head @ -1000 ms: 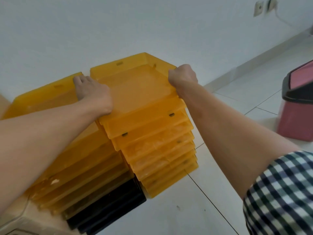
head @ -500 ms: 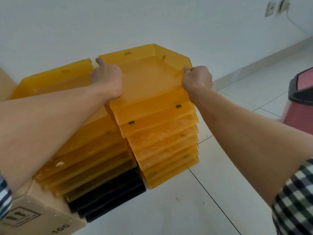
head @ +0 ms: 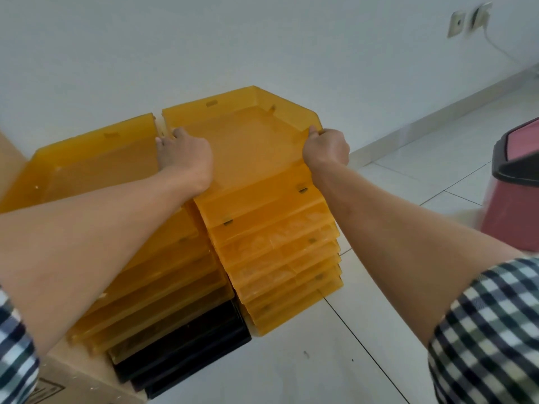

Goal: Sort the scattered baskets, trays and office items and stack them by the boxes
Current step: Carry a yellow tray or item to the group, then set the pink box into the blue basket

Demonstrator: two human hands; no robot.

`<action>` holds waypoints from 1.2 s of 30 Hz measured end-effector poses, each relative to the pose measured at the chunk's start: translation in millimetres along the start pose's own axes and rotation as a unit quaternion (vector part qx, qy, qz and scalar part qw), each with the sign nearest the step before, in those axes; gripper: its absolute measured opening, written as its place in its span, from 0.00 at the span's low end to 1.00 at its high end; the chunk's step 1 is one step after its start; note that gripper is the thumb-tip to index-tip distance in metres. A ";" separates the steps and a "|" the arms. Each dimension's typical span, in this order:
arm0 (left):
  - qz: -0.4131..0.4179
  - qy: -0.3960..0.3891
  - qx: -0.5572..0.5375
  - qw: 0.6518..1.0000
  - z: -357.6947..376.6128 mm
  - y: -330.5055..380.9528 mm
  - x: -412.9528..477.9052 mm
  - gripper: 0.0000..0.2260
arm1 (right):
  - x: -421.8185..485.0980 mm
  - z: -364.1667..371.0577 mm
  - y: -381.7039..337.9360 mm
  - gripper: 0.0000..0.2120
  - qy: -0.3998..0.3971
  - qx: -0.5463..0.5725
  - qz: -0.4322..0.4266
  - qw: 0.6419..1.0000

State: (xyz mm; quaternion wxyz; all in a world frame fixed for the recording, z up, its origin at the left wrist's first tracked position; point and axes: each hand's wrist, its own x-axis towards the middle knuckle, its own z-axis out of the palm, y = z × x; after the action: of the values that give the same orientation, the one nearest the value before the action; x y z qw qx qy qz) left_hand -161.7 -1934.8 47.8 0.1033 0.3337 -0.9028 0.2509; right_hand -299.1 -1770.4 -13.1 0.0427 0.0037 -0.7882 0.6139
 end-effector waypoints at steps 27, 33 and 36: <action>0.335 0.060 -0.274 0.899 -48.5 197.3 -111.5 0.20 | -24.5 -143.4 108.3 0.32 0.037 -0.235 -0.031 0.971; 0.407 -0.093 -0.300 0.858 -35.5 251.5 -184.3 0.22 | -71.9 -255.0 174.7 0.35 -0.033 -0.418 0.029 0.908; 0.439 -0.157 -0.293 0.835 -22.6 268.2 -224.6 0.22 | -109.6 -295.5 202.3 0.37 -0.061 -0.440 0.086 0.892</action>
State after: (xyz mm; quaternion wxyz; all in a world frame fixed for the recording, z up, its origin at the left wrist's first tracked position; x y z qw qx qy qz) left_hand -167.0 -1624.6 -115.5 -0.0674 -0.1086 -0.9898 -0.0622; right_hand -183.2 -1439.6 -145.0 -0.0613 -0.0456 -0.9760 0.2039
